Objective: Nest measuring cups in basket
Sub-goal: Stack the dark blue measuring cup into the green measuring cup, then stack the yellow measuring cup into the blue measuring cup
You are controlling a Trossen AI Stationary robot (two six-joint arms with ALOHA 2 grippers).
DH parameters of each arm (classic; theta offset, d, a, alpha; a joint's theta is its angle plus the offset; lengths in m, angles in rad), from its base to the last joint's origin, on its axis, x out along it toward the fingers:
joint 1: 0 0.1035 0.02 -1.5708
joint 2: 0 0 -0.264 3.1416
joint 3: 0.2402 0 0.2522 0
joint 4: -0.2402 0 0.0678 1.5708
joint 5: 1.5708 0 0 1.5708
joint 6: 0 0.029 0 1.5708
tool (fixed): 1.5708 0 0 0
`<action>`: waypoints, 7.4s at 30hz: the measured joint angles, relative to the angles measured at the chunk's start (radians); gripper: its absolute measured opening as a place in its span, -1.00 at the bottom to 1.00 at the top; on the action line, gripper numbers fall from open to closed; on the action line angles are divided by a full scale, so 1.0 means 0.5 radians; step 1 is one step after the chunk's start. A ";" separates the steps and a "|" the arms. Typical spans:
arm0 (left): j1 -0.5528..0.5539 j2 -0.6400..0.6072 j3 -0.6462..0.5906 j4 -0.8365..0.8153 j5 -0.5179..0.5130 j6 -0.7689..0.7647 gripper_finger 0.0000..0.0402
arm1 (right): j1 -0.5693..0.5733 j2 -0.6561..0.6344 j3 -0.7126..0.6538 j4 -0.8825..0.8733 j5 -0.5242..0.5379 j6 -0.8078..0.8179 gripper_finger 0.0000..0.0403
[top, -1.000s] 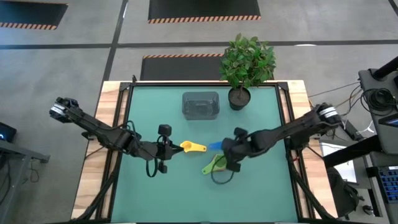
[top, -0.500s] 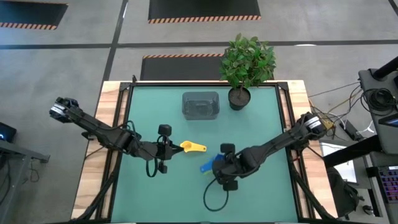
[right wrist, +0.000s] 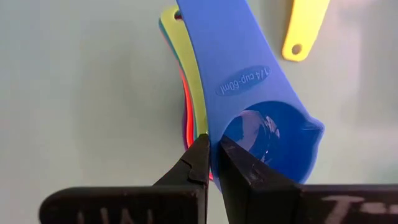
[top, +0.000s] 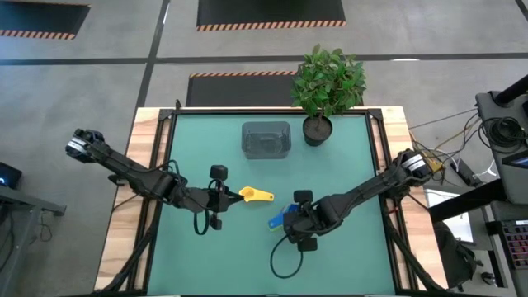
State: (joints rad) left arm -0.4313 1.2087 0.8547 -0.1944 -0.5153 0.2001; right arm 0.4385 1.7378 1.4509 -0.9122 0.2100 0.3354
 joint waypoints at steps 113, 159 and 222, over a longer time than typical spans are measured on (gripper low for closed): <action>0.162 1.284 -0.001 1.242 0.075 -0.369 -1.00 | 0.131 -0.686 -1.009 0.848 0.525 0.006 -0.96; 0.096 1.279 -0.001 1.241 0.281 -0.524 -1.00 | 0.131 -0.686 -0.997 0.849 0.526 0.026 -0.96; 0.333 0.855 -0.382 0.584 0.230 -0.502 -0.46 | 0.157 -0.852 -0.958 0.955 0.632 -0.216 -0.96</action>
State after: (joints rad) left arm -0.2646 1.6360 0.6635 0.0978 -0.4004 -0.0510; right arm 0.5171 1.3117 0.9722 -0.4349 0.5262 0.2273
